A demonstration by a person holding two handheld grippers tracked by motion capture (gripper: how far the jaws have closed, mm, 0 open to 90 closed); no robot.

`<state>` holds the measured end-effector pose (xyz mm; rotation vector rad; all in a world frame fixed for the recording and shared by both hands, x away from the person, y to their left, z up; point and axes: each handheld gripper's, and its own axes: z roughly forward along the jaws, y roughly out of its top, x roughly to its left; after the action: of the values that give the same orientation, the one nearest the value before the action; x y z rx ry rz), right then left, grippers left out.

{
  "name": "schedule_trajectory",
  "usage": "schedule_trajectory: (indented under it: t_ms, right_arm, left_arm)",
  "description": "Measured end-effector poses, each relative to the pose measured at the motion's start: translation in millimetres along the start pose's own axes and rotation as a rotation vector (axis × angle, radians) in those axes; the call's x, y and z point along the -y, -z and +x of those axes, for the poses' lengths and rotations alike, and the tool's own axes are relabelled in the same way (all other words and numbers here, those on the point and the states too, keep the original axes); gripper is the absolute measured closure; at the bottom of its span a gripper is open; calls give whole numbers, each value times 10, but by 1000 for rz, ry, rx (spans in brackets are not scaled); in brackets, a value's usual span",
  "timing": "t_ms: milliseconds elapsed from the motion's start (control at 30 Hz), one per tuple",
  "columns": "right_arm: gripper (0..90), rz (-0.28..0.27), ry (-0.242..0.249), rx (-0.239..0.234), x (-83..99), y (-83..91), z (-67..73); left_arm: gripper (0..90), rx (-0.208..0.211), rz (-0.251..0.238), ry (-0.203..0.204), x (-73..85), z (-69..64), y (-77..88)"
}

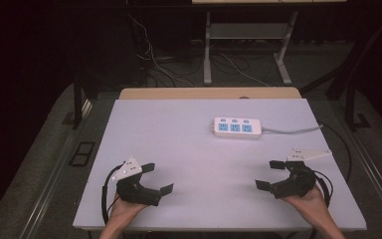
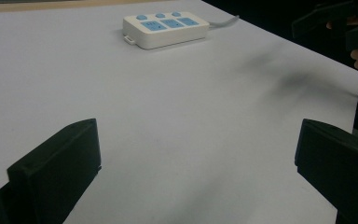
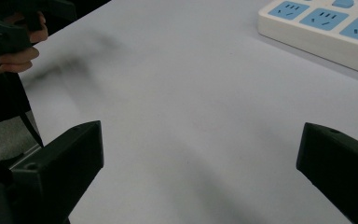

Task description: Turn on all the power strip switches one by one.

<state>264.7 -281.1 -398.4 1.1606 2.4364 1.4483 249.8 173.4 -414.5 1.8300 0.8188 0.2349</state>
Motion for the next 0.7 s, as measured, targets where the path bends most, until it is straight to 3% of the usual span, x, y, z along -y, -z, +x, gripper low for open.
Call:
schedule_trajectory:
  t_ms: [700]
  right_arm:
    - [4, 27, 21, -11, -309, -11, -117]
  left_arm:
    - [0, 1, -2, 1, 3, 5, 6]
